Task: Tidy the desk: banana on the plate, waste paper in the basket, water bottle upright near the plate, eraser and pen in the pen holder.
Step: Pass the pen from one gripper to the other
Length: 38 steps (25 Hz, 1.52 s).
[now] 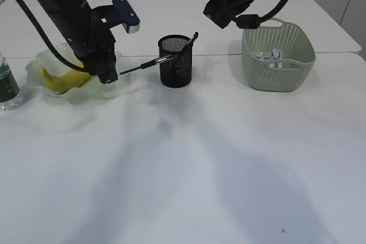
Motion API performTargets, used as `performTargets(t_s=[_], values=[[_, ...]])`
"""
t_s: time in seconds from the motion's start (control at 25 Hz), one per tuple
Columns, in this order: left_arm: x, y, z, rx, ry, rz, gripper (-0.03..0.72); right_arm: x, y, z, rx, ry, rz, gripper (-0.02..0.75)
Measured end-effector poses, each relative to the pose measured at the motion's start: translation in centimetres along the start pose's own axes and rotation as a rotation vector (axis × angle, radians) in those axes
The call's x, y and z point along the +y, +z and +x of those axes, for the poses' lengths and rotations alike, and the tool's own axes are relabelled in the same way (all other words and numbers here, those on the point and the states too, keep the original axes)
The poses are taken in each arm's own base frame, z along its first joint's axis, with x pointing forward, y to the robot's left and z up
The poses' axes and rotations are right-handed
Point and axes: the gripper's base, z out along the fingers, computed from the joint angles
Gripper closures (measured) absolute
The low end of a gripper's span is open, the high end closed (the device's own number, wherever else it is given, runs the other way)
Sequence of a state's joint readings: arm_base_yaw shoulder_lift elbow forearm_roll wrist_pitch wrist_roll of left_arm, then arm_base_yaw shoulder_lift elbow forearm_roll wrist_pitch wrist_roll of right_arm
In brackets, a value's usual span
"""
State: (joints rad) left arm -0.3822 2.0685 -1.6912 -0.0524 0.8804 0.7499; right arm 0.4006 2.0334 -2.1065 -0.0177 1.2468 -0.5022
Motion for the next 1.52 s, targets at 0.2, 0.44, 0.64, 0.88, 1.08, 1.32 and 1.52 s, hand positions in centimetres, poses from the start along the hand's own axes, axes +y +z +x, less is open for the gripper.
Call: performTargets(t_s=[0.2,0.44,0.64,0.88,1.08,1.32,1.52], values=[[0.9,-1.3,-1.1,-0.047,-0.034,-0.042,0.661,-0.3,0.0,0.2,0.018,0.045,0.035,0.741],[1.8,-2.9,-2.2,-0.097,-0.05,-0.082,0.661,-0.6,-0.1,0.2,0.028,0.051,0.063,0.736],[2.3,-3.9,-2.9,-0.128,-0.066,-0.106,0.661,-1.2,-0.3,0.5,0.051,0.069,0.125,0.733],[2.6,-4.5,-3.2,-0.145,-0.085,-0.117,0.661,-1.4,-0.4,0.4,0.033,0.183,0.16,0.722],[2.5,-4.7,-3.1,-0.142,-0.089,-0.113,0.661,-1.0,-0.3,-0.3,-0.04,0.29,0.107,0.619],[2.6,-6.3,-3.2,-0.163,-0.085,-0.138,0.661,-1.0,-0.3,-0.9,-0.112,0.393,0.089,0.402],[2.7,-7.6,-3.3,-0.188,-0.093,-0.166,0.661,-1.3,-0.3,-1.3,-0.166,0.453,0.101,0.372]])
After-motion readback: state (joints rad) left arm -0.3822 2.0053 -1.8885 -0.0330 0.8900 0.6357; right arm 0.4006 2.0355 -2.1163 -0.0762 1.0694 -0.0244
